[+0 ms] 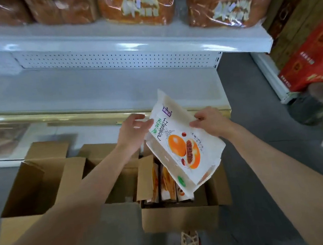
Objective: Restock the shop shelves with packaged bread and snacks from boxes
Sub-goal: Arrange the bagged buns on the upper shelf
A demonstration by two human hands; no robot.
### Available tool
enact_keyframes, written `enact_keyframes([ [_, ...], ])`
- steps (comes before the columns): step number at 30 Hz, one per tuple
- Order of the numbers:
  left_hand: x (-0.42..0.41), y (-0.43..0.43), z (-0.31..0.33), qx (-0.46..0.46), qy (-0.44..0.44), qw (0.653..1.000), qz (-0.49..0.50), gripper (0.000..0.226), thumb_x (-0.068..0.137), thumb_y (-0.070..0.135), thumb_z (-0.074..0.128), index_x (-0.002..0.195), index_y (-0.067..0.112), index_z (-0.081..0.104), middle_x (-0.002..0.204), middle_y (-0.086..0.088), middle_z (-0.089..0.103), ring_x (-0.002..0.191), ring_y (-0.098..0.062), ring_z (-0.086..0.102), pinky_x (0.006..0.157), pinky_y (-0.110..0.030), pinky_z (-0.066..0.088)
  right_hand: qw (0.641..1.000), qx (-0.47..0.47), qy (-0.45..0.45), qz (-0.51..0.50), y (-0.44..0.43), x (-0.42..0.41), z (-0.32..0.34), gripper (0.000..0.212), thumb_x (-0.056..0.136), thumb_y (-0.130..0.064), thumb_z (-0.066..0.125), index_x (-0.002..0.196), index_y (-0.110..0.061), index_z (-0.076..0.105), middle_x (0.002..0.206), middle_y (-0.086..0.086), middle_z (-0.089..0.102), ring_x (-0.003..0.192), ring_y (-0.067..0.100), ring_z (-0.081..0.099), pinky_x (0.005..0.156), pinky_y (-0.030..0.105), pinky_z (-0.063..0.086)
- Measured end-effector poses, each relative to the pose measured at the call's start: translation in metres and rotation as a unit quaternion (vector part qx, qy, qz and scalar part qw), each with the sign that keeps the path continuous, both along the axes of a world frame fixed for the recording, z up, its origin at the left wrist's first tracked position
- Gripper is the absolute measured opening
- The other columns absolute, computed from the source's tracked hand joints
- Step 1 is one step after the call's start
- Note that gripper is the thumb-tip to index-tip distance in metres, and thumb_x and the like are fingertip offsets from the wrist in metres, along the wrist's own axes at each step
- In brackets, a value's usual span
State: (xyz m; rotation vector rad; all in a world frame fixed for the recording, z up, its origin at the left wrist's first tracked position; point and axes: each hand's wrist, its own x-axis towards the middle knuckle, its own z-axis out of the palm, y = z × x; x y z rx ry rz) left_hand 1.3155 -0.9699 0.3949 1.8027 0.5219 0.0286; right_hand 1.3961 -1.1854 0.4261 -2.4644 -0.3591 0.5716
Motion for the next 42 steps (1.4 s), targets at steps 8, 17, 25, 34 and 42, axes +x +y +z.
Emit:
enact_keyframes([
  [8,-0.037,0.075,0.111,0.039,-0.096,0.994,0.021,0.055,0.086,0.029,0.072,0.132,0.012,0.047,0.114,-0.001,0.055,0.095,-0.02,0.057,0.086,-0.039,0.049,0.991,0.006,-0.094,0.091,0.073,-0.041,0.139,0.032,0.093,-0.019,0.063,0.084,0.012,0.061,0.075,0.017,0.055,0.077,0.024,0.05,0.059,0.019,0.035],
  [17,-0.06,0.15,0.238,0.028,-0.207,0.978,0.008,0.078,0.083,0.029,0.075,0.146,0.013,0.033,0.134,0.004,0.05,0.118,-0.011,0.051,0.085,-0.019,0.042,0.973,0.052,-0.188,0.125,0.122,-0.082,0.283,0.034,0.091,-0.023,0.066,0.1,0.01,0.066,0.089,0.013,0.064,0.089,0.026,0.059,0.08,0.031,0.042],
  [25,-0.074,0.174,0.325,0.016,-0.258,0.966,-0.021,0.019,0.087,0.026,0.07,0.103,0.018,0.065,0.095,0.001,0.073,0.073,-0.009,0.072,0.056,-0.02,0.055,0.953,0.112,-0.246,0.139,0.144,-0.097,0.374,0.026,0.09,-0.016,0.067,0.065,-0.017,0.061,0.051,-0.012,0.047,0.045,0.0,0.04,0.048,0.009,0.032],
  [34,-0.093,0.171,0.382,-0.027,-0.345,0.937,0.048,0.009,0.093,0.026,0.062,0.093,0.019,0.067,0.081,-0.001,0.075,0.071,-0.018,0.074,0.058,-0.032,0.058,0.913,0.169,-0.346,0.135,0.158,-0.085,0.42,0.049,0.088,-0.027,0.07,0.085,0.02,0.056,0.072,0.025,0.059,0.059,0.028,0.054,0.063,0.033,0.044],
  [42,-0.097,0.168,0.431,-0.066,-0.417,0.9,0.106,0.007,0.094,0.023,0.061,0.089,0.021,0.063,0.075,0.003,0.073,0.059,-0.011,0.071,0.047,-0.023,0.053,0.86,0.264,-0.436,0.029,0.148,-0.082,0.437,0.045,0.078,-0.033,0.079,0.118,-0.02,0.063,0.112,-0.01,0.06,0.106,0.01,0.053,0.088,0.025,0.04],
])
